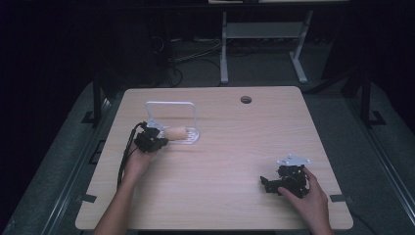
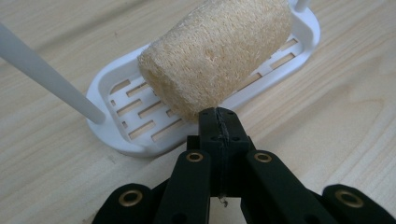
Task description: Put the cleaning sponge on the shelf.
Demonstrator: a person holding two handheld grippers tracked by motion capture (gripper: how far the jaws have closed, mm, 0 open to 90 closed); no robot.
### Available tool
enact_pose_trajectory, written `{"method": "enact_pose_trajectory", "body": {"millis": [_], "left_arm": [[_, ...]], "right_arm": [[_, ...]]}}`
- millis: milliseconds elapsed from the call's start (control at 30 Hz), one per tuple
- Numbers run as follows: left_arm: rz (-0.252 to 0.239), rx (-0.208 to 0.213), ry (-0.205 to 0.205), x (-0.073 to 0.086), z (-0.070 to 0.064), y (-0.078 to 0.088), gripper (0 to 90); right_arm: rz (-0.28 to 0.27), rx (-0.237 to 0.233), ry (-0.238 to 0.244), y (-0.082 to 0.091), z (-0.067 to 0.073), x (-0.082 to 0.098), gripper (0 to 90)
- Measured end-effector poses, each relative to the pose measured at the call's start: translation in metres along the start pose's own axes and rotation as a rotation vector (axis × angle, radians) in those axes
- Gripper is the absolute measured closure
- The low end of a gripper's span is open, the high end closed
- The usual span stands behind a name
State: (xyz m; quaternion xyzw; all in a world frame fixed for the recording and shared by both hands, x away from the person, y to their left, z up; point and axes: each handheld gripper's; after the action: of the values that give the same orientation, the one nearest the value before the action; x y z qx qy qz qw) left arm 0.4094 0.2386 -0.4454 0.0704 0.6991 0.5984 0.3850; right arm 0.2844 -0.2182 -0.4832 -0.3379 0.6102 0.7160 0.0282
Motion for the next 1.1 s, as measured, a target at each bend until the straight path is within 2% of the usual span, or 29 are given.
{"method": "enact_pose_trajectory", "body": {"millis": [267, 433, 633, 700, 767, 800, 867, 900, 967, 1100], "left_arm": [[0.004, 0.002, -0.005, 0.001, -0.002, 0.003, 89.9], [0.006, 0.022, -0.002, 0.003, -0.006, 0.006, 89.9], [0.003, 0.041, -0.002, 0.007, -0.011, 0.011, 84.6], [0.003, 0.050, -0.008, 0.010, -0.014, 0.013, 77.3], [-0.002, 0.056, -0.007, 0.012, -0.015, 0.014, 75.3], [-0.006, 0.066, -0.005, 0.014, -0.017, 0.016, 68.1], [-0.006, 0.073, -0.005, 0.015, -0.018, 0.017, 64.8], [-0.015, 0.068, -0.010, 0.017, -0.021, 0.019, 55.4], [-0.017, 0.071, -0.012, 0.018, -0.022, 0.020, 52.8], [-0.027, 0.077, -0.021, 0.026, -0.029, 0.024, 38.1]], "right_arm": [[0.000, 0.000, 0.000, 0.000, 0.000, 0.000, 0.0], [0.000, 0.000, 0.000, 0.000, 0.000, 0.000, 0.0], [0.000, 0.000, 0.000, 0.000, 0.000, 0.000, 0.0], [0.000, -0.001, 0.000, 0.000, 0.000, 0.000, 0.0], [0.000, -0.001, 0.001, 0.000, 0.000, 0.000, 0.0], [0.000, -0.001, 0.001, 0.000, 0.000, 0.000, 0.0], [0.001, -0.001, 0.001, 0.000, 0.000, 0.000, 0.0], [0.000, -0.001, 0.001, 0.000, 0.000, 0.000, 0.0], [0.000, -0.001, 0.001, 0.000, 0.000, 0.000, 0.0], [0.000, -0.001, 0.001, 0.000, 0.000, 0.000, 0.0]]}}
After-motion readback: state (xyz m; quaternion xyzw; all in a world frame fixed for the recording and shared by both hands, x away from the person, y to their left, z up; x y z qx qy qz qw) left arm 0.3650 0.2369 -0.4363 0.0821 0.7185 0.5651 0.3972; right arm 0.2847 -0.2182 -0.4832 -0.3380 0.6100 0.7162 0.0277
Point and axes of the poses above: each handheld gripper's, and its own axes: y roughly backward along the jaws, x roughly out of its underside, z roughly to its left, and after that the axes turned 13 degrees about z, right-handed
